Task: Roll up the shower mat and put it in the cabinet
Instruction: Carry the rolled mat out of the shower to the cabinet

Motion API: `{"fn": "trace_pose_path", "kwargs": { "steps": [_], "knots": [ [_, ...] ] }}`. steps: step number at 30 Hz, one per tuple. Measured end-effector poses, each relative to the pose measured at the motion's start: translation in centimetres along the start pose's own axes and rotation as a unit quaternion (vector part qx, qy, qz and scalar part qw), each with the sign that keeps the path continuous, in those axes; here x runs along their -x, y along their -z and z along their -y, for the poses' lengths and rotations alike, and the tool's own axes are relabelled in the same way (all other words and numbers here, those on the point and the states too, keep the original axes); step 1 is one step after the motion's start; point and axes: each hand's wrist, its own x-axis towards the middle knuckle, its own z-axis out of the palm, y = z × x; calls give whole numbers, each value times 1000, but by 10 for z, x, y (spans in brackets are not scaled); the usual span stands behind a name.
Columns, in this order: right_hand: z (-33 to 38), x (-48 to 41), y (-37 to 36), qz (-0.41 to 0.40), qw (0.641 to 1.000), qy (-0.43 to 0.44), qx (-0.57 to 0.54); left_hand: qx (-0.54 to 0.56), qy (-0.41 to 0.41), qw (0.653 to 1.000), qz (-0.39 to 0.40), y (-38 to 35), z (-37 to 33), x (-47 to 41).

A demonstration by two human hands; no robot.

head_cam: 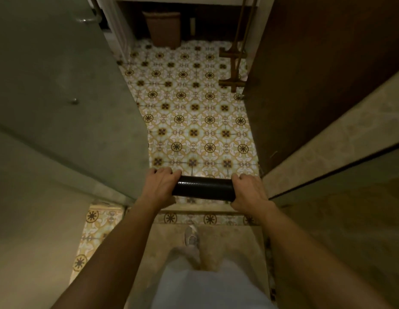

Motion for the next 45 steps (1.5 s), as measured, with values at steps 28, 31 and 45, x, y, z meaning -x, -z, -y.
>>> {"fn": "trace_pose_path", "kwargs": {
  "steps": [28, 31, 45],
  "knots": [
    [-85, -408, 158, 7, 995, 81, 64, 20, 71, 997, -21, 114, 137, -348],
    [-100, -463, 183, 8, 994, 94, 58, 26, 89, 995, -31, 134, 150, -393],
    [-100, -672, 244, 0, 990, 118, 73, 5, 130, 991, -43, 191, 255, -551]
  ]
}}
